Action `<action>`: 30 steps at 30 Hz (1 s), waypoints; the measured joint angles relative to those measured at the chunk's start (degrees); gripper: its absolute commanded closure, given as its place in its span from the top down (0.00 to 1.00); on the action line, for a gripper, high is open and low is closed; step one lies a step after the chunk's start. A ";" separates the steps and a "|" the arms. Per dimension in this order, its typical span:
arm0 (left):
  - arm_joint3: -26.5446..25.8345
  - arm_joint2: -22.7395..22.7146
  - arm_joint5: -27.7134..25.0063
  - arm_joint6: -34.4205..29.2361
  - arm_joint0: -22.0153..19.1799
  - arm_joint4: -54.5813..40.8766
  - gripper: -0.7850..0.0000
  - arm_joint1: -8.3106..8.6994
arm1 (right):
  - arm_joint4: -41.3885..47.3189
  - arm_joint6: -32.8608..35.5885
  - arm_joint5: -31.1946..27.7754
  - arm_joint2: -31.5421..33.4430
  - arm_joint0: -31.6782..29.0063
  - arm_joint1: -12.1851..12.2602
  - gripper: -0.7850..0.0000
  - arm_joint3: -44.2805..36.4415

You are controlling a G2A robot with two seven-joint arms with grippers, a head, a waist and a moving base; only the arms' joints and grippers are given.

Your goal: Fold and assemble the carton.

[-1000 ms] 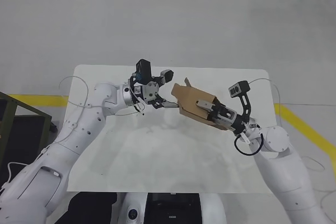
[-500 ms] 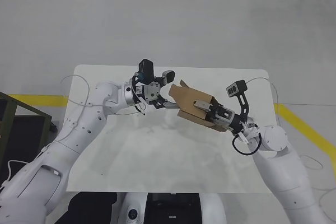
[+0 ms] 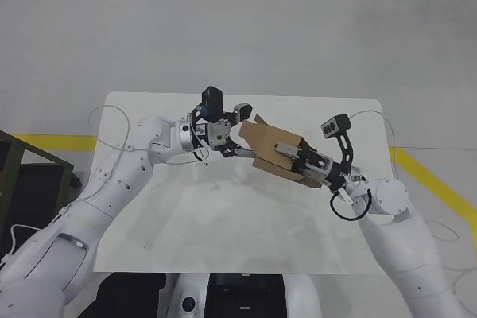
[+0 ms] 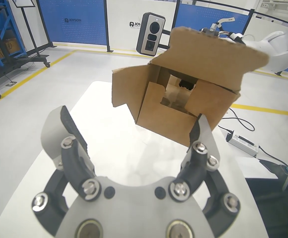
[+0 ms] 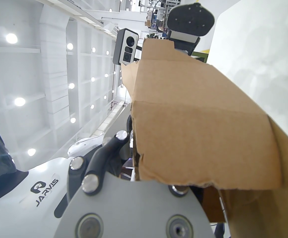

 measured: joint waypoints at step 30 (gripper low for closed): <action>6.90 -3.38 2.63 -0.59 0.39 -2.28 1.00 -0.96 | -3.06 10.45 7.56 -3.85 1.62 0.41 0.00 -0.57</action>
